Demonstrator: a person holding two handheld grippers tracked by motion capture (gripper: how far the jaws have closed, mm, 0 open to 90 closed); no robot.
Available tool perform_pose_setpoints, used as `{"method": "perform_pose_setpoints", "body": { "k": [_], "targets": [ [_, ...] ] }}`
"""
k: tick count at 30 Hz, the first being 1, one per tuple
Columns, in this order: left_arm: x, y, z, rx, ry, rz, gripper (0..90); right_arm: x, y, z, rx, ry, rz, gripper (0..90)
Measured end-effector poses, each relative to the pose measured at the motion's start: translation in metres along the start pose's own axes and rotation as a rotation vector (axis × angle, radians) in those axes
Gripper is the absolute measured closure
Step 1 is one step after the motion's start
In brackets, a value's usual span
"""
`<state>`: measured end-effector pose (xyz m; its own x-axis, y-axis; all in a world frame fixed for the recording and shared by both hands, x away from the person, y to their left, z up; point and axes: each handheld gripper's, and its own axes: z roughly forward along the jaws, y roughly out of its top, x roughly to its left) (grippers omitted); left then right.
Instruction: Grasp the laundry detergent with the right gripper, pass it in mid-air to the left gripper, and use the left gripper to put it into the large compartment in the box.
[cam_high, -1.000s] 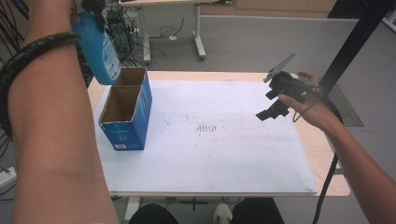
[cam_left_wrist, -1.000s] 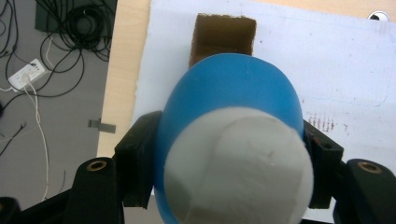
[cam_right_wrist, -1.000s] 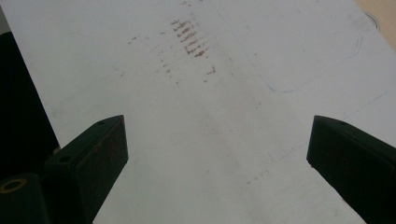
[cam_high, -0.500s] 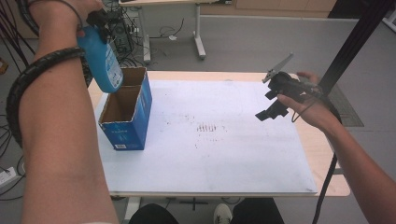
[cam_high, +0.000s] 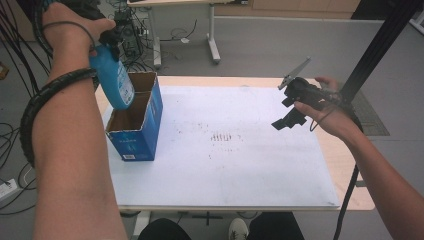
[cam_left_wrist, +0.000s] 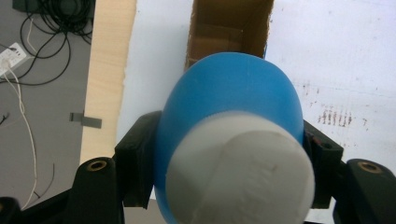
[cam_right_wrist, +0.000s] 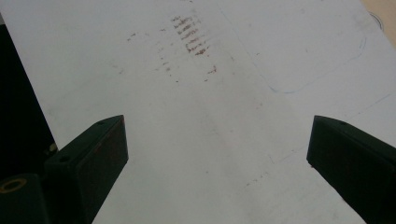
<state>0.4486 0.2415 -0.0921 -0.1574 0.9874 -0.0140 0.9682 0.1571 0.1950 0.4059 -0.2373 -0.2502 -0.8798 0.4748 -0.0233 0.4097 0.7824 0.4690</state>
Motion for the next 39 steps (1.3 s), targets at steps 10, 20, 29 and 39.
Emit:
{"method": "perform_pose_setpoints", "body": {
  "k": [10,20,29,39],
  "targets": [
    [0.002,-0.005,0.026,0.018,-0.010,0.001,35.4,0.004,0.004,0.004,0.008,0.001,-0.015,5.1],
    [0.004,-0.010,0.047,0.029,-0.009,0.009,35.4,0.005,0.006,0.005,0.020,-0.007,-0.024,5.1],
    [0.003,-0.013,0.072,0.044,-0.022,0.018,35.4,0.006,0.007,0.008,0.030,-0.007,-0.030,5.1],
    [-0.001,-0.017,0.102,0.057,-0.019,0.036,35.4,0.006,0.009,0.013,0.046,-0.006,-0.034,5.2]
  ]
}}
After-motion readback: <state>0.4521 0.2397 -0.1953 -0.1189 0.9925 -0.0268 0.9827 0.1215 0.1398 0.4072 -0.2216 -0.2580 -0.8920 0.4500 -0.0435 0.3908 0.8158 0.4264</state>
